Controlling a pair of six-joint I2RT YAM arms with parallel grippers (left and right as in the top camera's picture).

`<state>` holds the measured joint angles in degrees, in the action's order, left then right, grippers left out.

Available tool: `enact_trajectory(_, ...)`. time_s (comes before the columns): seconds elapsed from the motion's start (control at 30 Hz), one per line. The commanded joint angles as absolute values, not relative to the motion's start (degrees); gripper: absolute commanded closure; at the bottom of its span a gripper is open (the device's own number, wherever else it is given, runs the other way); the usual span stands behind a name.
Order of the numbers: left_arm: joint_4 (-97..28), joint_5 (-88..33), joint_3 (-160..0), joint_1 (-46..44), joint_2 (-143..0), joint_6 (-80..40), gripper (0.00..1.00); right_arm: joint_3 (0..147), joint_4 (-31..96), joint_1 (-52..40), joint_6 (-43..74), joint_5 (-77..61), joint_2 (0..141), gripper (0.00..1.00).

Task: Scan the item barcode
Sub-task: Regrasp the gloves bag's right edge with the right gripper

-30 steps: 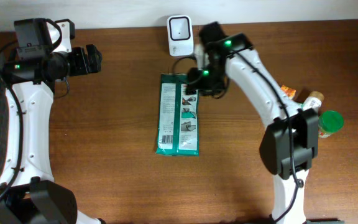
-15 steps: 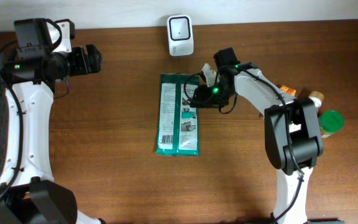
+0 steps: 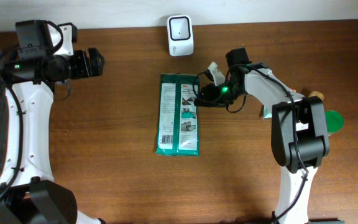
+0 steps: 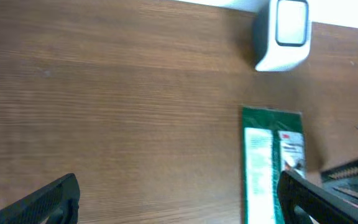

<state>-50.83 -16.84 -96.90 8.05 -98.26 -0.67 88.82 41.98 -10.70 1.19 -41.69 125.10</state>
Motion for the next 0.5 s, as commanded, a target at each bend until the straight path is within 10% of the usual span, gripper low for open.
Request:
enact_trajectory(0.0, -51.11, -22.02, -97.43, 7.66, -98.04, -0.45, 0.39, 88.27, 42.15, -10.72, 0.23, -43.13, 125.54, 0.55)
enact_trajectory(0.1, -50.87, -24.45, -97.32, 6.17, -100.05, -1.26, 0.95, 88.27, 42.15, -10.74, 0.93, -43.13, 125.54, 0.55)
enact_trajectory(0.13, -50.78, -24.51, -97.32, 5.34, -100.99, -2.07, 1.00, 88.27, 42.15, -10.74, 1.39, -43.11, 125.56, 0.55)
enact_trajectory(0.47, -47.24, -32.32, -97.32, -3.11, -113.54, -2.15, 1.00, 88.27, 41.95, -10.74, 3.46, -43.09, 125.95, 0.55)
